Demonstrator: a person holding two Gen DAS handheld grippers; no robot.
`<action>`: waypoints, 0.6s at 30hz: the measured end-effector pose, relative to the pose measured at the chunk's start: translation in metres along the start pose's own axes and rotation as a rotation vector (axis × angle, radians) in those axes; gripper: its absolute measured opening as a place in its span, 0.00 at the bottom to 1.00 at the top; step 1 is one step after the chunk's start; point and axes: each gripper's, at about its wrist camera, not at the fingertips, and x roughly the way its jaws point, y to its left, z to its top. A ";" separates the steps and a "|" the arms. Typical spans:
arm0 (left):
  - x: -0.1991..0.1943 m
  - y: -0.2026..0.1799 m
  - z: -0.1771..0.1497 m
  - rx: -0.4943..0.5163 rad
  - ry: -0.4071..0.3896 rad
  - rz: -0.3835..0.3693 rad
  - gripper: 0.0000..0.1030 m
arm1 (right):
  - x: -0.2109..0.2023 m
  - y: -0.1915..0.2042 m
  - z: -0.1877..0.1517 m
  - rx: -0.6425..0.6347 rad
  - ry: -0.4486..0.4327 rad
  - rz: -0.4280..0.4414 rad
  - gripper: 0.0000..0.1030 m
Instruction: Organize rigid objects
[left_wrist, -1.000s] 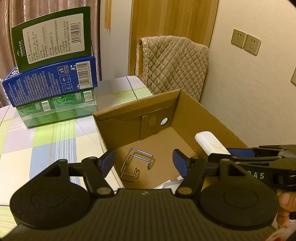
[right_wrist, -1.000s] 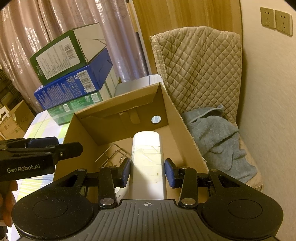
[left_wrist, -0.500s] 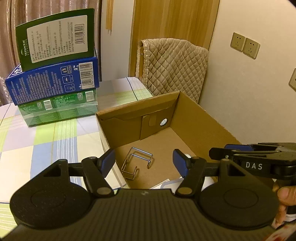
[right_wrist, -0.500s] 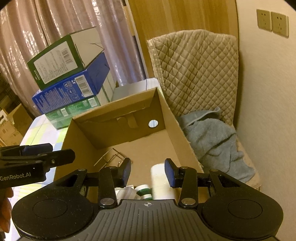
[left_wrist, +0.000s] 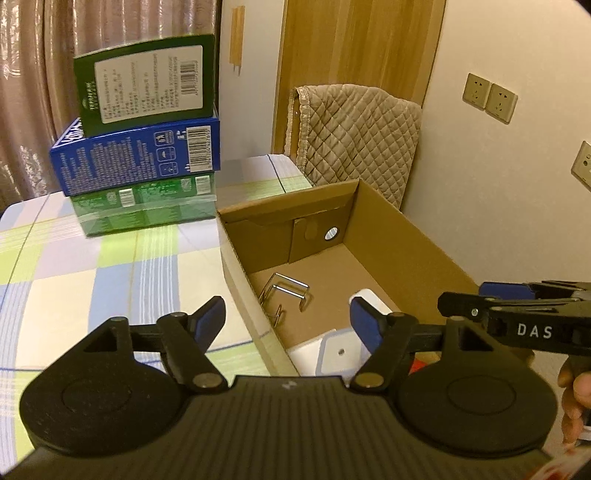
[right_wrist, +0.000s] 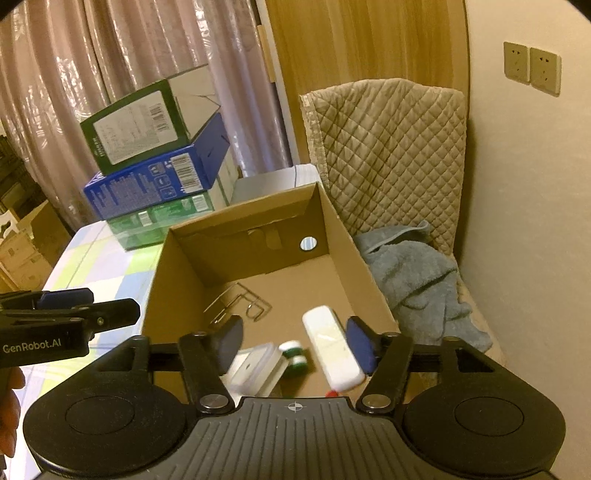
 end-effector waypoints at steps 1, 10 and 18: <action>-0.006 -0.002 -0.002 -0.001 -0.005 0.001 0.73 | -0.006 0.001 -0.003 0.000 -0.002 0.002 0.63; -0.058 -0.015 -0.024 -0.006 -0.045 0.022 0.95 | -0.058 0.008 -0.027 -0.011 0.001 -0.005 0.73; -0.105 -0.013 -0.056 -0.035 -0.082 0.032 0.99 | -0.108 0.012 -0.053 -0.014 -0.023 -0.039 0.75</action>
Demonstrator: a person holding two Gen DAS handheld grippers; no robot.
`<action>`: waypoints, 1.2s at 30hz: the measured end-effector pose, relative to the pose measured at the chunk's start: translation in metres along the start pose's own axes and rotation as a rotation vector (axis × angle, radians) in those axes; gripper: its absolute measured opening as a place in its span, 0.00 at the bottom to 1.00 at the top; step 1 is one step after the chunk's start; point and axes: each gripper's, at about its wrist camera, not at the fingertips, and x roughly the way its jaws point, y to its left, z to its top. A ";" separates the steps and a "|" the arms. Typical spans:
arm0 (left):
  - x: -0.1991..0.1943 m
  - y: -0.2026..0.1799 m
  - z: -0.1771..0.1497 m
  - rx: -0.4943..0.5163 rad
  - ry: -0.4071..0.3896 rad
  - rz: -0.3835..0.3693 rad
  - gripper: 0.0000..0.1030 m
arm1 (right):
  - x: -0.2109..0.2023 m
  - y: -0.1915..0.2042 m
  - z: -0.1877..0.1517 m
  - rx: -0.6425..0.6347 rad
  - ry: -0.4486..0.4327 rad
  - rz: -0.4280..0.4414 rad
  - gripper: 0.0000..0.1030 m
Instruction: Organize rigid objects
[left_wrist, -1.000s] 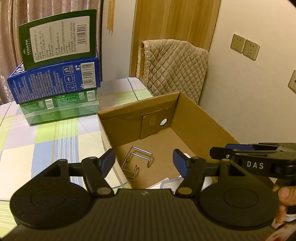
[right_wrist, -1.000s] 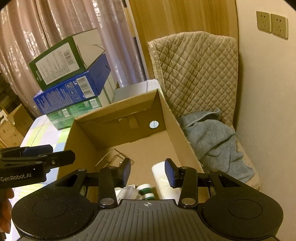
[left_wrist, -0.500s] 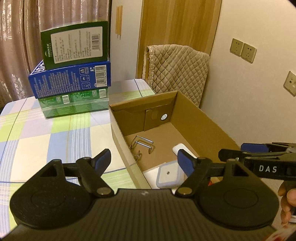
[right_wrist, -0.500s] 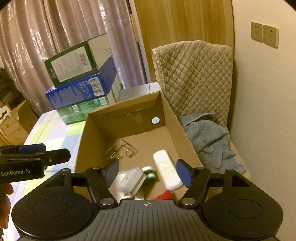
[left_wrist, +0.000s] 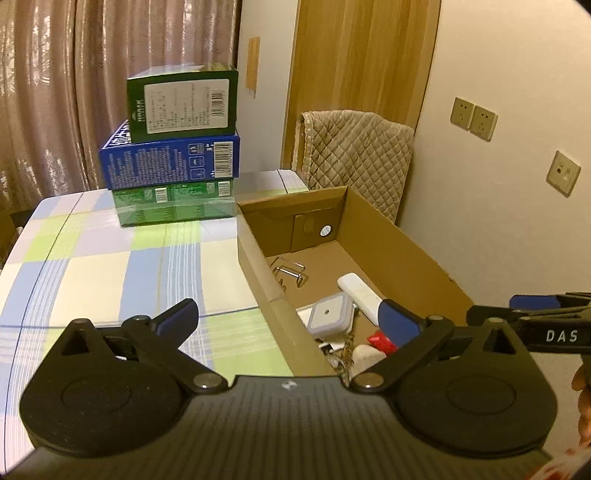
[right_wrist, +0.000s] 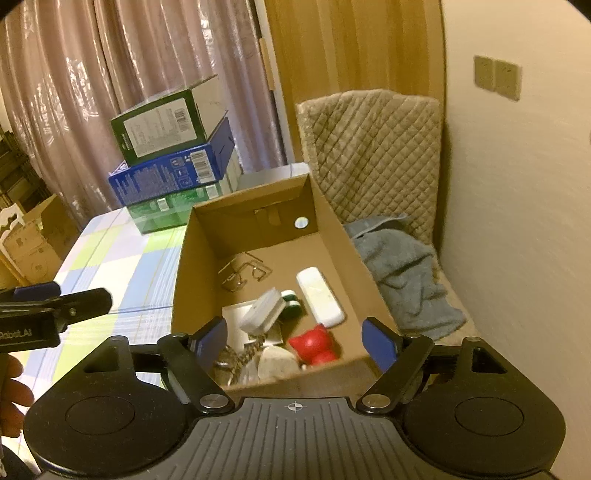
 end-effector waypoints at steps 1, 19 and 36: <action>-0.007 0.000 -0.005 -0.002 -0.008 0.005 0.99 | -0.007 0.001 -0.004 -0.010 -0.010 -0.007 0.75; -0.073 0.000 -0.079 -0.080 0.087 0.052 0.99 | -0.068 0.013 -0.070 -0.046 0.007 -0.017 0.76; -0.077 -0.017 -0.099 -0.075 0.142 0.054 0.99 | -0.071 0.015 -0.100 -0.024 0.053 -0.006 0.76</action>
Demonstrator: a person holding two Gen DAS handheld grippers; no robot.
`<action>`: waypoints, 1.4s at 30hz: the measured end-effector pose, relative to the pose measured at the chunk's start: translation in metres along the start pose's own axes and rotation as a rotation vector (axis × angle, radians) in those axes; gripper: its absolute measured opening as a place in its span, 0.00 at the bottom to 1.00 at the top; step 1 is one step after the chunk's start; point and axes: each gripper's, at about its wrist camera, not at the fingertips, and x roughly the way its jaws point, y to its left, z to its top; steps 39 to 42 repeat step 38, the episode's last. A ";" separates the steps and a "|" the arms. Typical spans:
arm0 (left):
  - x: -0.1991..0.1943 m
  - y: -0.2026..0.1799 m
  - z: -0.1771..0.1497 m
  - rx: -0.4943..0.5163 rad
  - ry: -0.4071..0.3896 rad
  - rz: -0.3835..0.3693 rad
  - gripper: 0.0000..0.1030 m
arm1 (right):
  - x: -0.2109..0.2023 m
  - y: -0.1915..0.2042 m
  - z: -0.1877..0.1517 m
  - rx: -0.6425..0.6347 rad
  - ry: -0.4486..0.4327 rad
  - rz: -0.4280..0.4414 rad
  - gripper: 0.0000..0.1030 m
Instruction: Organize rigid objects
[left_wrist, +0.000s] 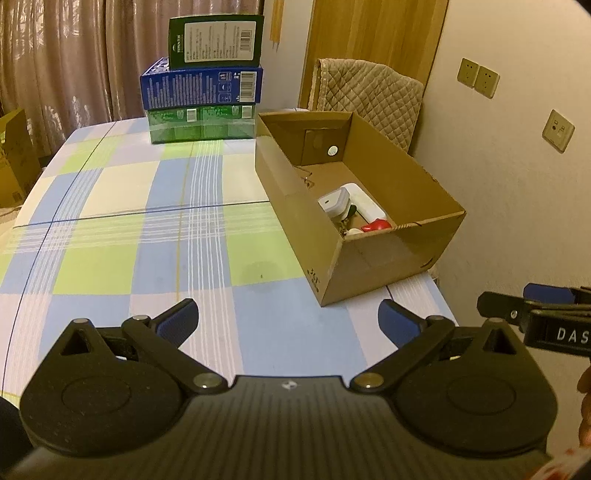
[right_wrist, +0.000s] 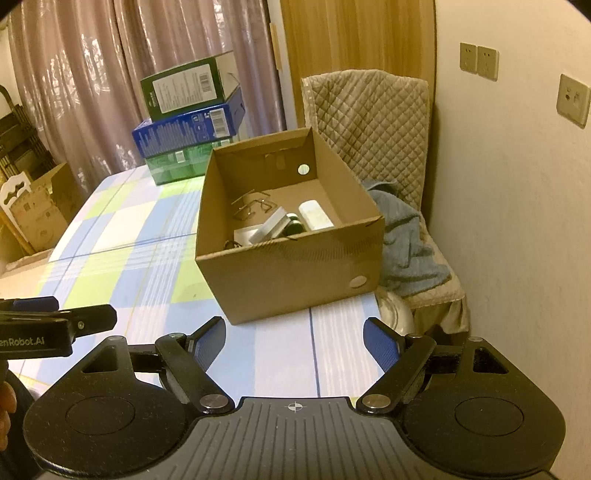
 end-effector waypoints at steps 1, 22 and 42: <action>0.000 0.000 0.000 -0.003 0.002 -0.002 0.99 | -0.001 0.000 -0.001 0.002 0.001 0.003 0.76; -0.002 -0.007 -0.007 -0.008 0.009 -0.015 0.99 | -0.005 0.008 -0.006 -0.024 -0.003 -0.001 0.77; 0.000 -0.001 -0.009 -0.041 0.020 -0.035 0.99 | -0.003 0.009 -0.004 -0.024 0.000 -0.006 0.77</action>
